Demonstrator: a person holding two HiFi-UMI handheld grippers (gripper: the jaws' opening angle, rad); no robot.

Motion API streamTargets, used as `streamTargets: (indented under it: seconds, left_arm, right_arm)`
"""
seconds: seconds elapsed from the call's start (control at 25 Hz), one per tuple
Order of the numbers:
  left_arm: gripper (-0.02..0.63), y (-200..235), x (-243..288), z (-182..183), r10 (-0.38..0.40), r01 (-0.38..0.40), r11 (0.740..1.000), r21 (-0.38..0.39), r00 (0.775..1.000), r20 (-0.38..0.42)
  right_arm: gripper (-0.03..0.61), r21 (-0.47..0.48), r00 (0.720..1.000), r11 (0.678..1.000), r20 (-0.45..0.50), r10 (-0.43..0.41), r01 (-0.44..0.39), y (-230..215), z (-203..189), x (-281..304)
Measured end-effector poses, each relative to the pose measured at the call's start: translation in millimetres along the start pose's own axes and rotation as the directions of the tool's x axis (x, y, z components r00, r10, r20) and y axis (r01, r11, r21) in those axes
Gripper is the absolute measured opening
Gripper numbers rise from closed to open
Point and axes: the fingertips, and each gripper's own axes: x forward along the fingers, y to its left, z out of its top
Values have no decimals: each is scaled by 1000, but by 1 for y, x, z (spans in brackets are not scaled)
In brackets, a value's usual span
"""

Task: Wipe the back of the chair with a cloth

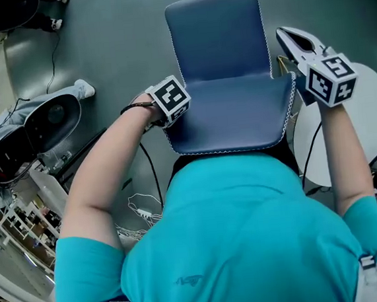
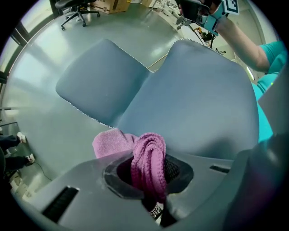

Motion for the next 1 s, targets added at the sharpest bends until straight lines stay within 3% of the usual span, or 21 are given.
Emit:
streamTargets:
  seconds: [0.36,0.76,1.0]
  left_arm:
    - [58,-23,2,18,-28,29,999,-36,999,20]
    - [58,-77,-7,47,-106,105,994,17,992,70]
    - [58,-89,-14,61,-112,109,993,42,990,88]
  right_arm:
    - [-8,23,1000,999,11,-29,28,-13,3,-8]
    - [-8,38,999,999,33,-36,35,-16,7,-16]
    - [-8,41,998,998,43,-43,42,-16,12,-18]
